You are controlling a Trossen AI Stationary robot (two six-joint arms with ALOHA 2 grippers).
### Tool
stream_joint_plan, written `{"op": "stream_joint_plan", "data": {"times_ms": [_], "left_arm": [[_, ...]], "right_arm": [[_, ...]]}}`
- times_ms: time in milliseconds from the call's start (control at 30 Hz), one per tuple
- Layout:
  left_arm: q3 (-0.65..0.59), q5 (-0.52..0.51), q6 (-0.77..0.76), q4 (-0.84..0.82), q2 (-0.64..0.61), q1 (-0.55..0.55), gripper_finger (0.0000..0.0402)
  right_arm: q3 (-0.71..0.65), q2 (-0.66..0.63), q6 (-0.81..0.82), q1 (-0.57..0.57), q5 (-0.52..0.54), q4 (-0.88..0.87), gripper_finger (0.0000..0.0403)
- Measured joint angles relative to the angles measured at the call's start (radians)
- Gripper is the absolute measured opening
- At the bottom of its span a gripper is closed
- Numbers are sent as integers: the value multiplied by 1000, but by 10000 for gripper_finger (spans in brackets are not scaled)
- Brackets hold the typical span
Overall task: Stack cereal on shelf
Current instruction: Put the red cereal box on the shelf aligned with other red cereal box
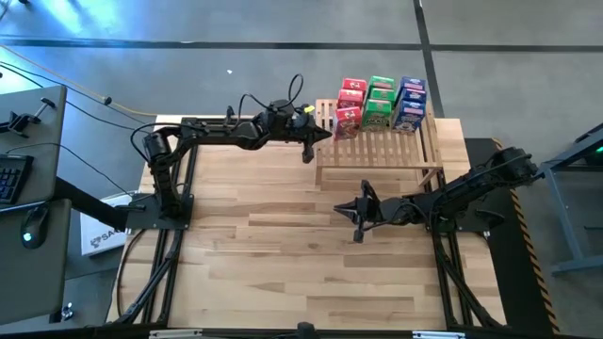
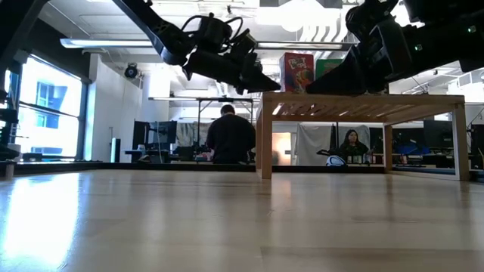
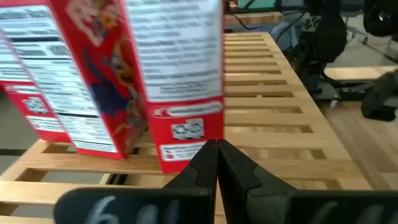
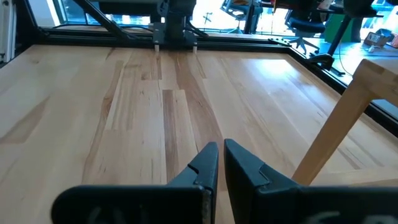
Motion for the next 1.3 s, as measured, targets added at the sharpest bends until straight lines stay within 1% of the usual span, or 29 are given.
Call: {"op": "stream_joint_plan", "data": {"times_ms": [267, 367, 433, 533, 700, 833, 1000, 1300], "left_arm": [[0, -16, 25, 13, 0, -19, 0], [0, -49, 25, 12, 0, -18, 0], [-3, -96, 25, 18, 0, -18, 0], [-34, -137, 21, 66, -1, -18, 0], [-114, -138, -1, 172, -34, -23, 0], [-119, -126, -37, 178, -39, -27, 0], [-119, -82, -53, 148, -39, -42, 0], [-119, -81, -39, 146, -39, -52, 0]], "right_arm": [[0, 0, 0, 0, -1, -7, 15], [0, 0, -1, 0, -3, -8, 15], [0, 0, -5, 0, -4, -8, 15], [0, 0, -5, 0, -4, -9, 15], [0, 0, -1, 1, -8, -15, 15], [0, 0, -1, 1, -8, -15, 15], [0, 0, 0, 1, -8, -15, 15], [0, 0, 0, 1, -9, -7, 15]]}}
